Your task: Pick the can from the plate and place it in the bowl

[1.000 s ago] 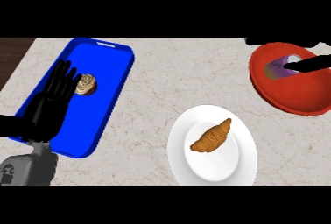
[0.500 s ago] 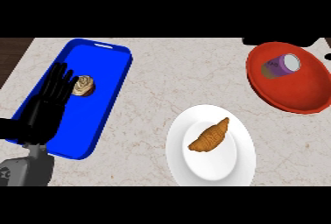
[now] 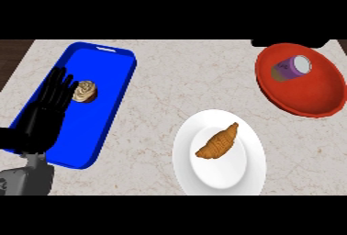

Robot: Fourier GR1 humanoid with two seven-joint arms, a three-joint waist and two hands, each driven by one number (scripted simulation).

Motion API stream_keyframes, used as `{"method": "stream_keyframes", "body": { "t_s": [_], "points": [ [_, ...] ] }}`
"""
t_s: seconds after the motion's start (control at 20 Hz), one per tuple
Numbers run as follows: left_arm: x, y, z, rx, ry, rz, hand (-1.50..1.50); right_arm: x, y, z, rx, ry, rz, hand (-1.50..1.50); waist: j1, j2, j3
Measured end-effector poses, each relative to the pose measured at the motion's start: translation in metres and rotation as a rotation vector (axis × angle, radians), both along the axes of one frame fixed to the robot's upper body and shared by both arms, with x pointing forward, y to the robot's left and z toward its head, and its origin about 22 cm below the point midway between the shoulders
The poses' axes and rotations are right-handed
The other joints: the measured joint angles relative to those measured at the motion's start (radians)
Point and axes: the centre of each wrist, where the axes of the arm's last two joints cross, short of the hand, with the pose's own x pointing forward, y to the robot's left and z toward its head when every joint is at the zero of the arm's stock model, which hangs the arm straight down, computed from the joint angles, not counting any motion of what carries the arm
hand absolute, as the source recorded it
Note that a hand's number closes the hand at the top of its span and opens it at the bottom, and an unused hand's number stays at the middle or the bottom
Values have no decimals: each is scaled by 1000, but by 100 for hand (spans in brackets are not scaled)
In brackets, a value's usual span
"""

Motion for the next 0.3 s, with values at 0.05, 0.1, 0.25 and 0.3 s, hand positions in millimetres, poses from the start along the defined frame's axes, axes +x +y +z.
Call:
{"method": "stream_keyframes", "body": {
  "t_s": [0.05, 0.1, 0.25, 0.3],
  "points": [
    [-2, 0, 0, 2, 0, -2, 0, -10, -9, 2, 3, 5, 2, -150, 0, -1, 0],
    [-3, 2, -1, 2, -1, -3, 0, -18, -15, 3, 3, 6, 4, -150, -1, -1, 1],
    [-3, 4, -1, -2, 4, 1, 0, -43, -30, -5, 13, 12, 27, -150, -6, -2, 1],
    [-2, 3, 1, -2, 9, 5, 0, -51, -35, -5, 14, 15, 33, -150, -7, -2, 1]
  ]
}}
